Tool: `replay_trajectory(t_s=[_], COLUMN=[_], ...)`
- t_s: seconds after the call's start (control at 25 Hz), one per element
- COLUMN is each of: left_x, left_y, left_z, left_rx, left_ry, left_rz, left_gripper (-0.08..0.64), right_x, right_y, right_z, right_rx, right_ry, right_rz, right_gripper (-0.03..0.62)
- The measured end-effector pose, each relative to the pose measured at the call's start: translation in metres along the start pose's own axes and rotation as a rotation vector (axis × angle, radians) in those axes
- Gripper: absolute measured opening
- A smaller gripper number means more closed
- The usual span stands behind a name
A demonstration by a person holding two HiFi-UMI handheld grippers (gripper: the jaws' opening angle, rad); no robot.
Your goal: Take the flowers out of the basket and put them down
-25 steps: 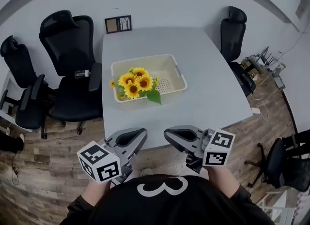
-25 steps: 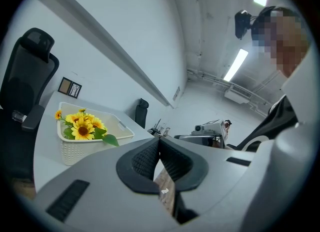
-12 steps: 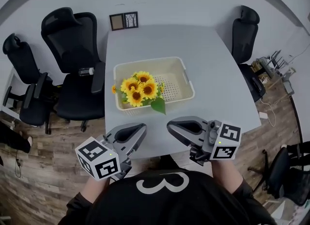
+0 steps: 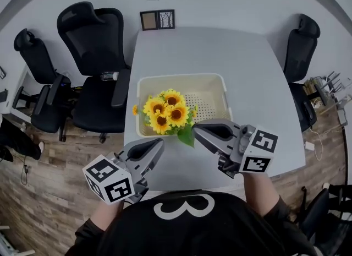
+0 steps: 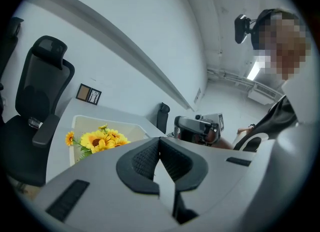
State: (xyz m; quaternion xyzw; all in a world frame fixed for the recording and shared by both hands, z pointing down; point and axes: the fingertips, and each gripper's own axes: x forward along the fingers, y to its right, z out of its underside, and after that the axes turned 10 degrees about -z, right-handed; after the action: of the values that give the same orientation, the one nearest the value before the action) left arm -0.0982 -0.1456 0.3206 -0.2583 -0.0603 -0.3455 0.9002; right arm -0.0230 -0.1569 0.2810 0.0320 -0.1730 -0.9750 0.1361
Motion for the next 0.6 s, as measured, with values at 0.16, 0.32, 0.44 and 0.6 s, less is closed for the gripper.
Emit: replay_trajectory(t_s=[0.16,0.32,0.44,0.6], left_x=[0.012,0.026,0.031,0.038], left_y=[-0.013,-0.028,-0.036,-0.041], left_z=[-0.001,0.003,0.009,0.011], left_rx=[-0.017,-0.035,-0.037,-0.036], left_ry=[-0.010,-0.033,-0.045,-0.059], left_rz=[-0.032,-0.062,-0.096,-0.119], left_gripper=[0.012,0.012,0.012,0.012], right_x=[-0.003,0.000,0.003,0.007], right_y=[0.036,0.072,0.089,0.108], right_z=[0.001,0.014,0.023,0.028], right_rx=[-0.018,-0.009,-0.049,-0.131], right_ry=[-0.030,-0.071,-0.105,-0.156], right_rz=[0.010,0.010,-0.003,-0.015], right_gripper=[0.011,0.074,0.117,0.175])
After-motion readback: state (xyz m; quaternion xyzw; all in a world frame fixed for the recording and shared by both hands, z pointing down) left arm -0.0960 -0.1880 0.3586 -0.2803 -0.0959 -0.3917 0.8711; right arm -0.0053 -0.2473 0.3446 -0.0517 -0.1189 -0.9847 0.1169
